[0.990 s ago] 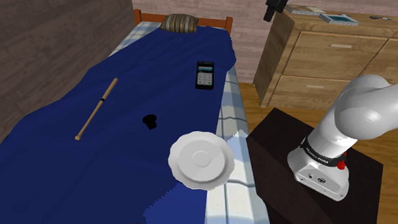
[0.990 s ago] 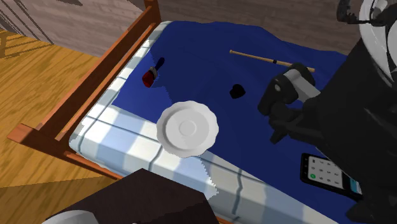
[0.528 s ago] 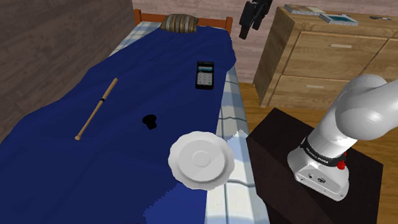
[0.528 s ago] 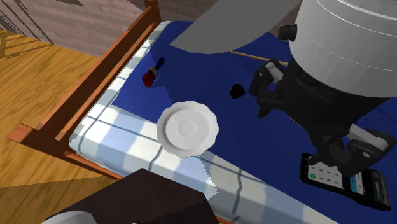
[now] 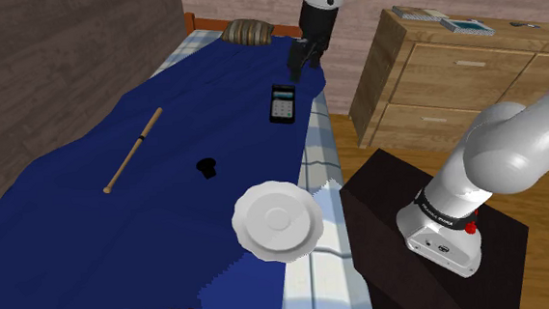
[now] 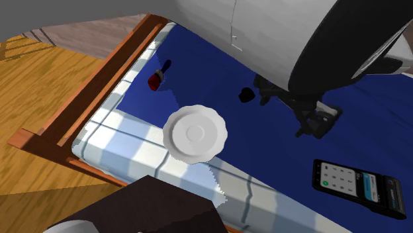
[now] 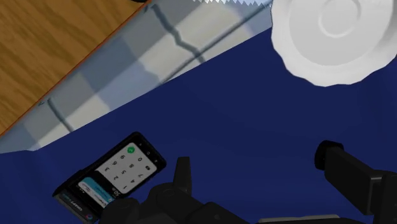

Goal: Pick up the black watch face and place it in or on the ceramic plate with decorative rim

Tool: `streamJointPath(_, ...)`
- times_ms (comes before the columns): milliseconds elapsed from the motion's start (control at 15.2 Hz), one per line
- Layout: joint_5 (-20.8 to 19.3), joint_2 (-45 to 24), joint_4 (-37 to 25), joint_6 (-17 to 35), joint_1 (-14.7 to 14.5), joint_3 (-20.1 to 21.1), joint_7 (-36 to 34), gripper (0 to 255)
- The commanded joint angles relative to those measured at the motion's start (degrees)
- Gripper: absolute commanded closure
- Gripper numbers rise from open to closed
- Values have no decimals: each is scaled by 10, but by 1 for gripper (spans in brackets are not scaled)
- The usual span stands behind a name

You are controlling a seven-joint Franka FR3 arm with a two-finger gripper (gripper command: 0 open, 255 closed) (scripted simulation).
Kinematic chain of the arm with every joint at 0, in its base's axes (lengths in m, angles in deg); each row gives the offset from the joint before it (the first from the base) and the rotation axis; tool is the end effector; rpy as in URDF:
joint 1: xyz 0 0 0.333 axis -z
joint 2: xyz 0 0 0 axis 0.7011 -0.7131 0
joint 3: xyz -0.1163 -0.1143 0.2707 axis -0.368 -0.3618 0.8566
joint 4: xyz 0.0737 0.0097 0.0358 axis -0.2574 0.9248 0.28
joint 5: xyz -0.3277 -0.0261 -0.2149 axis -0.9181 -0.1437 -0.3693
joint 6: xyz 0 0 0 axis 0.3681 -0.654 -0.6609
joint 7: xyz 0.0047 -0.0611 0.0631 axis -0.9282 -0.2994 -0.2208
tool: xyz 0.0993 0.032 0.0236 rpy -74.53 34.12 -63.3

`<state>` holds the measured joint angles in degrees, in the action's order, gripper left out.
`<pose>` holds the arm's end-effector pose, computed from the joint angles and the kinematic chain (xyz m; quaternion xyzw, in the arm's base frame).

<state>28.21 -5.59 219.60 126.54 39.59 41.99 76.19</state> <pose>0.4141 0.1100 0.5113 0.9965 0.0606 0.0529 0.0220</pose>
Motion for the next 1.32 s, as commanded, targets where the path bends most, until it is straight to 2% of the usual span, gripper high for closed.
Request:
streamJointPath(0, 2, -35, -7, 25, -3, 10, -10, 0)
streamJointPath(660, -15, -232, -82, 127, -22, 57, -75, 0)
streamJointPath(1254, -60, -423, -206, 175, -58, 72, -136, 0)
